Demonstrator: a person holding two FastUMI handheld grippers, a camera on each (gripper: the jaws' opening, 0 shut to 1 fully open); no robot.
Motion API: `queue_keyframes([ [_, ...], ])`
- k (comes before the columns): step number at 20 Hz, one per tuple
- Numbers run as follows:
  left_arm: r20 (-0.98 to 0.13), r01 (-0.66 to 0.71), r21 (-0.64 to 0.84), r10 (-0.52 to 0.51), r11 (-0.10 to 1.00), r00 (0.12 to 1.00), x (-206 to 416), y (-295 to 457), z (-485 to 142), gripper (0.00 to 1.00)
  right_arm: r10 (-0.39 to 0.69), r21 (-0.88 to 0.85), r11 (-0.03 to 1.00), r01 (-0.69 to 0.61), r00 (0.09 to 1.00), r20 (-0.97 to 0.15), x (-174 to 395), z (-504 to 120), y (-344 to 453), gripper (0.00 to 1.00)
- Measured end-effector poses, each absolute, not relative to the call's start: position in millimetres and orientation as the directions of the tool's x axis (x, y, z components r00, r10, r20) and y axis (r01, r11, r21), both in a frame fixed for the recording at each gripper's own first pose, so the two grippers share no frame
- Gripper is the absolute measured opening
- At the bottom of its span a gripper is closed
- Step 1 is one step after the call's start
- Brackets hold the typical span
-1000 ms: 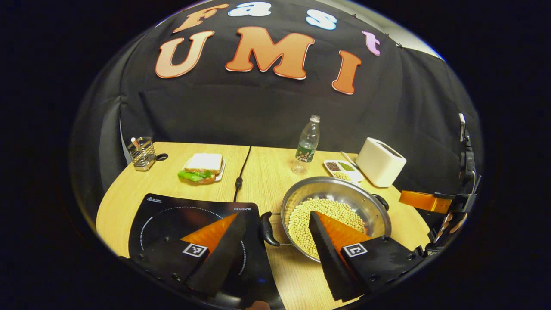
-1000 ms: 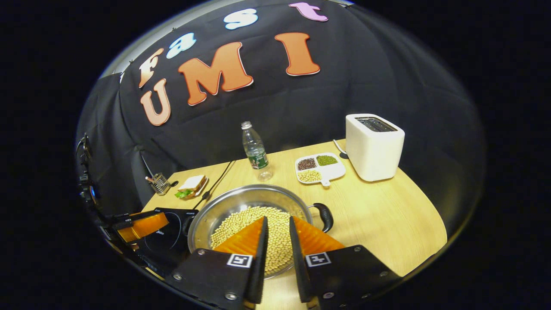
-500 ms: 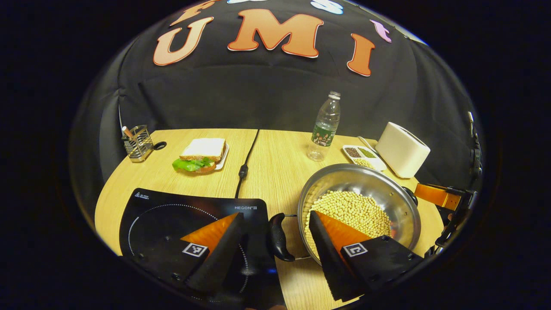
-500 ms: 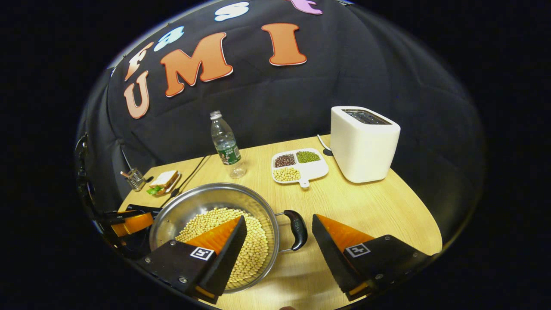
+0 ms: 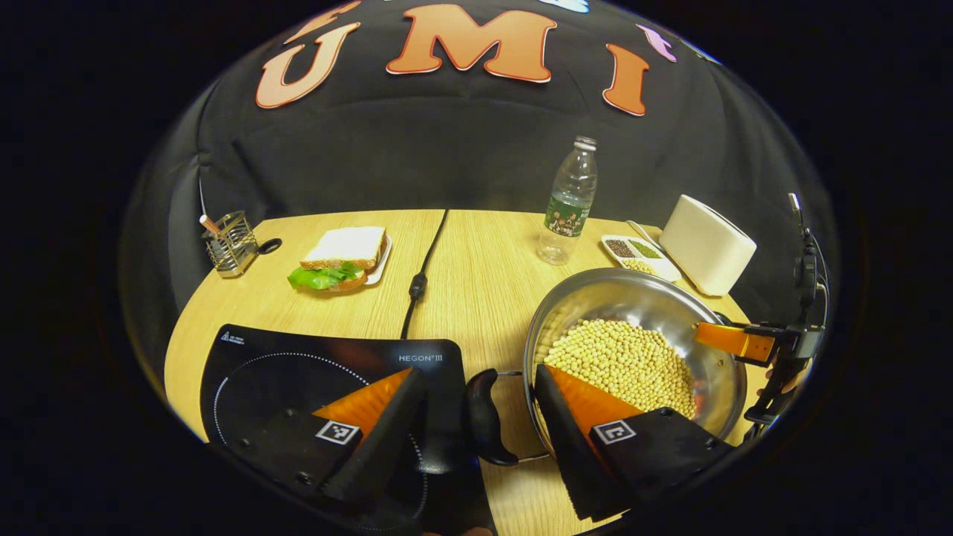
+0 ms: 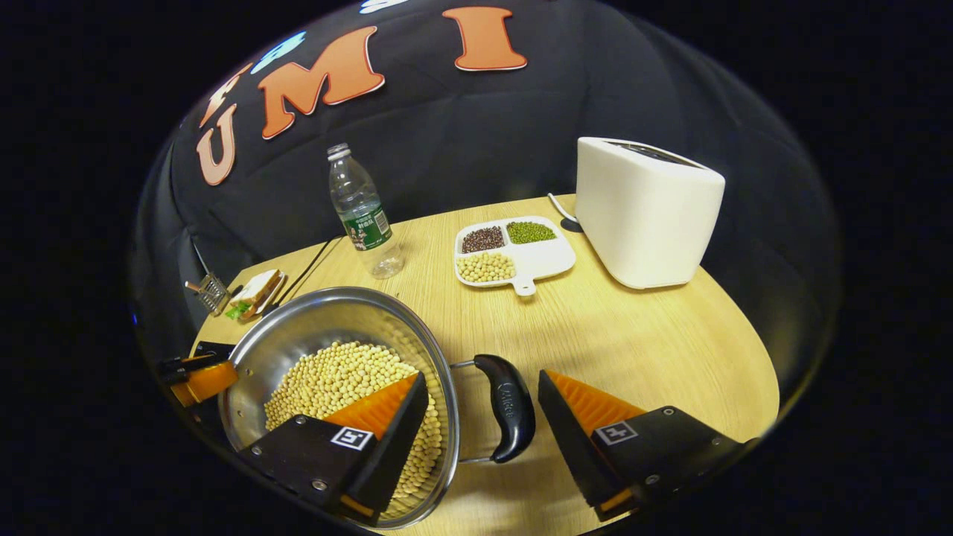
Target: First push the handle of the pot to place it horizontally, then grasp the pot with both hands and set it on the induction cooktop.
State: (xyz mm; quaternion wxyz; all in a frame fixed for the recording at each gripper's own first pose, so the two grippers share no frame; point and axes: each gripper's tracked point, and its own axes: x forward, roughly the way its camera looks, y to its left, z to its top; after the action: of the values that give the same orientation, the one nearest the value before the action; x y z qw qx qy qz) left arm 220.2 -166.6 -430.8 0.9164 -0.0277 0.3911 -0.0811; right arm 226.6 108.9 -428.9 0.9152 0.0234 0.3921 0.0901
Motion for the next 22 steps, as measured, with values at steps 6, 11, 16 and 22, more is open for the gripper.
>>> queue_keyframes([
  [6, -0.717, 0.138, -0.090, -0.161, 0.986, 0.678, 226, -175, -435, 0.99, 0.218, 0.134, 0.975, -0.178, 0.644, -0.734, 216, -431, 103, 0.63],
  [11, -0.705, 0.178, -0.102, -0.198, 0.979, 0.681, 236, -199, -436, 0.98, 0.219, 0.135, 0.975, -0.178, 0.640, -0.736, 211, -430, 91, 0.57],
  [16, -0.742, 0.202, -0.171, -0.261, 0.964, 0.617, 230, -222, -462, 0.70, 0.202, 0.136, 0.979, -0.150, 0.650, -0.733, 207, -428, 75, 0.57],
  [22, -0.769, 0.229, -0.166, -0.271, 0.959, 0.578, 221, -240, -459, 0.59, 0.167, 0.147, 0.985, -0.087, 0.655, -0.737, 193, -425, 63, 0.50],
])
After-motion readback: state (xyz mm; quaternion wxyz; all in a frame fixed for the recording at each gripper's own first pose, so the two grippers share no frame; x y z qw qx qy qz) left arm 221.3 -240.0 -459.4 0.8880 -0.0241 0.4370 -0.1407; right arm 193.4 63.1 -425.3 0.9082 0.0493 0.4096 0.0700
